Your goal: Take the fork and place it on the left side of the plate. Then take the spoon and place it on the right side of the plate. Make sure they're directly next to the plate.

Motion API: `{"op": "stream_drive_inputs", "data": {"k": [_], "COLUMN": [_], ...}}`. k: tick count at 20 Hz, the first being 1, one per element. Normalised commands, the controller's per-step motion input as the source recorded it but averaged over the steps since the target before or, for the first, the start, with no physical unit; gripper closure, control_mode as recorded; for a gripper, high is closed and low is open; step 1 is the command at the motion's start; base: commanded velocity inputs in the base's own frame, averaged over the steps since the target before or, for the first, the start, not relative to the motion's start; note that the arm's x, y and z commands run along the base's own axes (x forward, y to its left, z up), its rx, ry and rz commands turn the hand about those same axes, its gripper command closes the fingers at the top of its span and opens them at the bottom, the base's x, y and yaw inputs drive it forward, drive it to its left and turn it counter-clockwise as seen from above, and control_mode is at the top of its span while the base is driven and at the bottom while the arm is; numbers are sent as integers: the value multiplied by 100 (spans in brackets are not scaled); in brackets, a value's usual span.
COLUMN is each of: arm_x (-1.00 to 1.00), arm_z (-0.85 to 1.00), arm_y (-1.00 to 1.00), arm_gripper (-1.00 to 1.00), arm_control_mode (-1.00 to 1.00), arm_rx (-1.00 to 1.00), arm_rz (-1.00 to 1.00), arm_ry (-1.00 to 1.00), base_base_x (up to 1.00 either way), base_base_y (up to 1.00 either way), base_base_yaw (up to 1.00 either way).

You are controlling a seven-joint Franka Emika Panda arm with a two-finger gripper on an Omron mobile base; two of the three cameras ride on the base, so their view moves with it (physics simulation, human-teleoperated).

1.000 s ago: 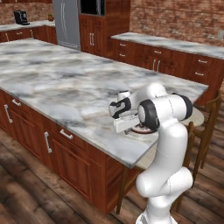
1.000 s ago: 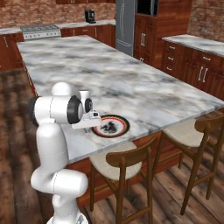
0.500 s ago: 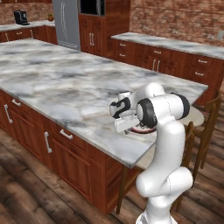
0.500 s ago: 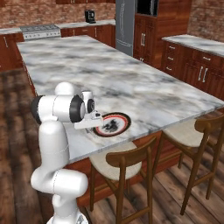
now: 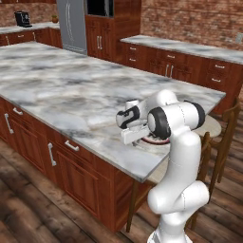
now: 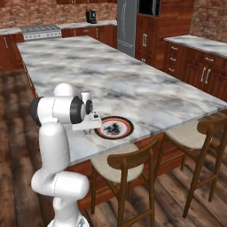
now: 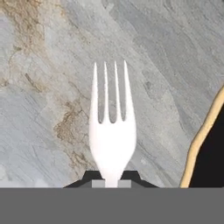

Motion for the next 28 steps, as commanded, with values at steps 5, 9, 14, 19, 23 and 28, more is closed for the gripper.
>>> {"op": "stream_drive_inputs", "data": {"k": [5, 9, 14, 19, 23, 28], "arm_x": [23, 13, 0, -7, -45, -89], "arm_z": [-23, -13, 0, 33, 62, 56], "arm_y": [-5, -6, 0, 0, 11, 2], "arm_gripper": [100, -100, -100, -100, -100, -100], "arm_control_mode": [-100, -100, -100, -100, -100, -100], "arm_rx": [0, 1, 3, 8, 11, 5], "arm_rz": [0, 6, 11, 12, 7, 0], "arm_ry": [0, 0, 0, 0, 0, 0], "base_base_x": [0, 0, 0, 0, 0, 0], "base_base_y": [0, 0, 0, 0, 0, 0], "base_base_yaw": [0, 0, 0, 0, 0, 0]}}
